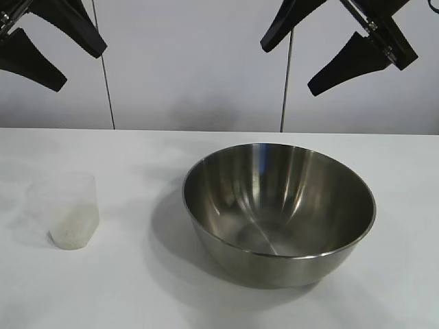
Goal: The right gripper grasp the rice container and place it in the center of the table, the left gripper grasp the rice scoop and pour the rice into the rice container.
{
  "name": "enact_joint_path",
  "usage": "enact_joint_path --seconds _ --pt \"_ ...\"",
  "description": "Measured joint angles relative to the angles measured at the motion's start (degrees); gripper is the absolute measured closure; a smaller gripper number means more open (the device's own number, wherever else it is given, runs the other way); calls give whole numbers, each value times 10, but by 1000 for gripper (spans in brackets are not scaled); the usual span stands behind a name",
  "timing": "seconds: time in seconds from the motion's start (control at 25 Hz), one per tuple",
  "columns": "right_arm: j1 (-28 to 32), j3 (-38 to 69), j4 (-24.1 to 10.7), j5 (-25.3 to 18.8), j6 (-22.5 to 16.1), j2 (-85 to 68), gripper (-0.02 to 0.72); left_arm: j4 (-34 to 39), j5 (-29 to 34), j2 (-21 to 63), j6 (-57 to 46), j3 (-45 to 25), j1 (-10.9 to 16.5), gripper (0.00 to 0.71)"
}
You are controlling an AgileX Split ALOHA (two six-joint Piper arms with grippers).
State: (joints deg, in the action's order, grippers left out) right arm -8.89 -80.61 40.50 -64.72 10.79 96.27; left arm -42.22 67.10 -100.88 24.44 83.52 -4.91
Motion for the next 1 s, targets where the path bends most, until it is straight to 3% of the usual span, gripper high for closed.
enact_joint_path --seconds 0.32,0.48,0.72,0.8,1.0 --pt "0 0 -11 -1 11 0 201 0 0 0 0 0 0 170" --pt "0 0 -75 -20 15 0 201 0 0 0 0 0 0 170" --pt "0 0 -210 -46 -13 1 201 0 0 0 0 0 0 170" --pt "0 0 -228 -46 -20 9 201 0 0 0 0 0 0 170" --pt "0 0 -233 -35 -21 88 201 0 0 0 0 0 0 170"
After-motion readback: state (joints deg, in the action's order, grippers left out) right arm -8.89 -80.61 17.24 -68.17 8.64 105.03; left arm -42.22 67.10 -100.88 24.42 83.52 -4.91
